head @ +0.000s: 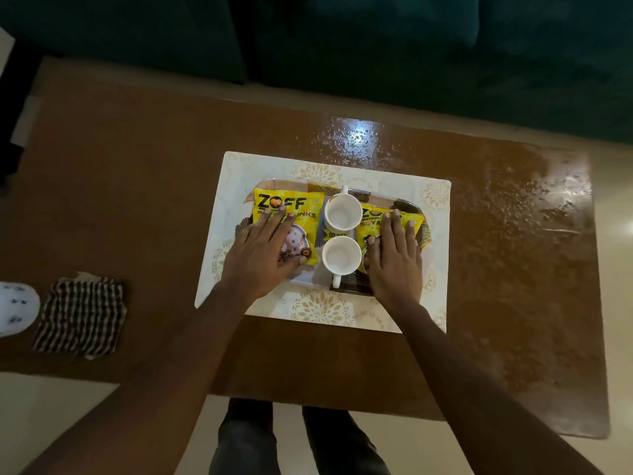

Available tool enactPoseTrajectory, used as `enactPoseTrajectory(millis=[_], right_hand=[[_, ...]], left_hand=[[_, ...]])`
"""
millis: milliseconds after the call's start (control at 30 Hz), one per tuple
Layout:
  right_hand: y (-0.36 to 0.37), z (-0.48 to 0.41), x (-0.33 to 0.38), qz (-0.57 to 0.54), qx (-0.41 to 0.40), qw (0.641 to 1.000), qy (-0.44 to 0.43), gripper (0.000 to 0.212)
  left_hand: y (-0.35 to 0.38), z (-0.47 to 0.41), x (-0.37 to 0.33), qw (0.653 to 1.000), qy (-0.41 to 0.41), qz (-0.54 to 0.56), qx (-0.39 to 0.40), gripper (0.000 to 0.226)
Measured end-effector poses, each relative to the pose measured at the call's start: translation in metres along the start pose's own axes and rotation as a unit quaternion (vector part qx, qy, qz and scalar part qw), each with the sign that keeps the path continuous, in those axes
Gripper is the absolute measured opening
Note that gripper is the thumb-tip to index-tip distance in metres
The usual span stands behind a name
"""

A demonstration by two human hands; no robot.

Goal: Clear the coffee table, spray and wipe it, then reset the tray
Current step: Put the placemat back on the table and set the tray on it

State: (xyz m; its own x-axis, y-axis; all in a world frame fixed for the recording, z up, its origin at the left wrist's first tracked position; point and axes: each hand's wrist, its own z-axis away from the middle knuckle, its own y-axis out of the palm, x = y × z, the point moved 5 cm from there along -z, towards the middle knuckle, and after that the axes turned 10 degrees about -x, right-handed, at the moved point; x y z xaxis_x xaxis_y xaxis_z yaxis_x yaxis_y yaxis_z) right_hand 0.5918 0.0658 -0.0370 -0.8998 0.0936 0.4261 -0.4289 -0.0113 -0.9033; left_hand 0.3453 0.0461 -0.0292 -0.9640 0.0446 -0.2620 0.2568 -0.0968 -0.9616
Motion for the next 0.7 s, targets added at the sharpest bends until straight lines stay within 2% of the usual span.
enactPoseTrajectory(millis=[200,367,700], right_hand=[[0.0,0.0,0.002,-0.031,0.001,0.999,0.015,0.06],[-0.027,0.009,0.014,-0.085,-0.075,0.992,0.051,0.051],[-0.072,0.074,0.112,-0.114,-0.083,0.99,0.008,0.048]], left_hand=[[-0.006,0.002,-0.001,1.0,-0.007,0.014,-0.006,0.085],[-0.025,0.022,-0.004,0.998,-0.021,0.052,-0.019,0.079],[-0.123,0.071,0.015,0.999,0.002,0.037,-0.04,0.081]])
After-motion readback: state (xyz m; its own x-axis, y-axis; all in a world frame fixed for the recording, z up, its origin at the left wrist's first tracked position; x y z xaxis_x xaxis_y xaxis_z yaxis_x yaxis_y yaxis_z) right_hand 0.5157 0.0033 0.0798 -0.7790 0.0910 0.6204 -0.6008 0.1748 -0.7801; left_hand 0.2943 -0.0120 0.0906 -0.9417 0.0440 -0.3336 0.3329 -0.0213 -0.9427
